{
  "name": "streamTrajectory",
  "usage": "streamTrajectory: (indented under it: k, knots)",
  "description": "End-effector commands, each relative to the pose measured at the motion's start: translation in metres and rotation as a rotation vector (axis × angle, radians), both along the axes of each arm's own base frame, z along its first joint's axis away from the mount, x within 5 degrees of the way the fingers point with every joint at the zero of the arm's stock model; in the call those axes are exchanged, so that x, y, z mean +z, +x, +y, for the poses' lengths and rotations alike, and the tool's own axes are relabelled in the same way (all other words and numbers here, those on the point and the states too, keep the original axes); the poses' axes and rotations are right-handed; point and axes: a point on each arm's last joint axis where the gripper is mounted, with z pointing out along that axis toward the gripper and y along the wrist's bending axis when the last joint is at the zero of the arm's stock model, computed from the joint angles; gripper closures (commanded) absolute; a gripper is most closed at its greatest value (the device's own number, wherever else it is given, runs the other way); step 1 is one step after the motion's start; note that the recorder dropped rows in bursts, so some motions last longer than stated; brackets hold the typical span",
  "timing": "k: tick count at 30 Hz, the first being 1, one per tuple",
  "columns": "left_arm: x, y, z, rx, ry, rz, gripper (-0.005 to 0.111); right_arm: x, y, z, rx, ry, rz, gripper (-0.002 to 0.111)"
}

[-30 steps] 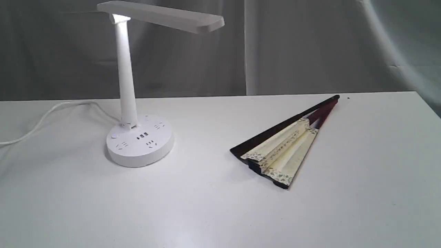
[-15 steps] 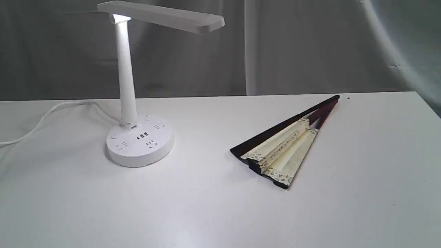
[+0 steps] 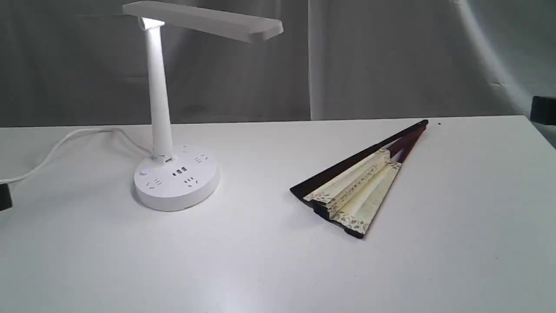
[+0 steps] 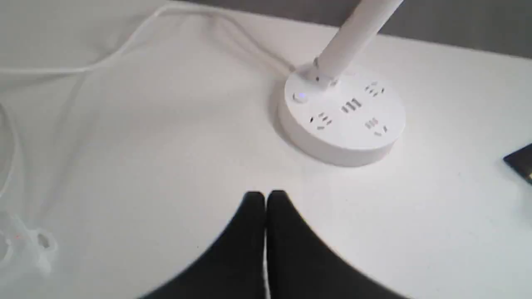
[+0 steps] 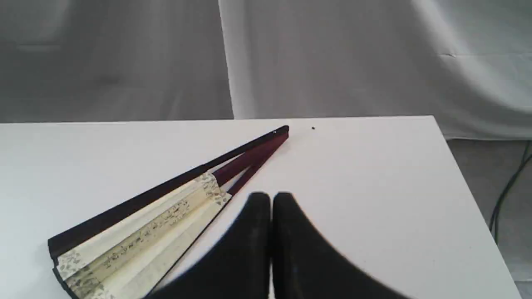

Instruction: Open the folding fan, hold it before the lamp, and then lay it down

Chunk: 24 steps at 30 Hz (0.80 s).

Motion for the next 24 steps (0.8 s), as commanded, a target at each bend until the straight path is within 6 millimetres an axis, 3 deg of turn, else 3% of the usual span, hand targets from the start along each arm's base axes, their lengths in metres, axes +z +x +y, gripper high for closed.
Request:
streamTrajectory:
  k: [1, 7, 12, 19, 24]
  knots:
    - [-0.005, 0.017, -0.002, -0.002, -0.001, 0.077, 0.107, -0.010, 0.011, 0.000, 0.009, -0.018, 0.076, 0.108]
    - [-0.007, 0.050, -0.004, -0.023, 0.037, 0.200, 0.107, -0.035, 0.027, 0.000, 0.010, -0.015, 0.187, 0.108]
    - [-0.024, 0.066, -0.006, -0.015, 0.011, 0.319, 0.107, -0.054, 0.037, 0.000, 0.011, -0.015, 0.266, 0.108]
    - [-0.050, 0.075, -0.007, -0.013, 0.009, 0.456, 0.107, -0.077, 0.048, 0.000, 0.021, -0.029, 0.350, 0.108]
    - [-0.055, 0.077, -0.007, -0.013, 0.010, 0.474, 0.107, -0.076, 0.056, 0.001, 0.053, -0.059, 0.428, 0.103]
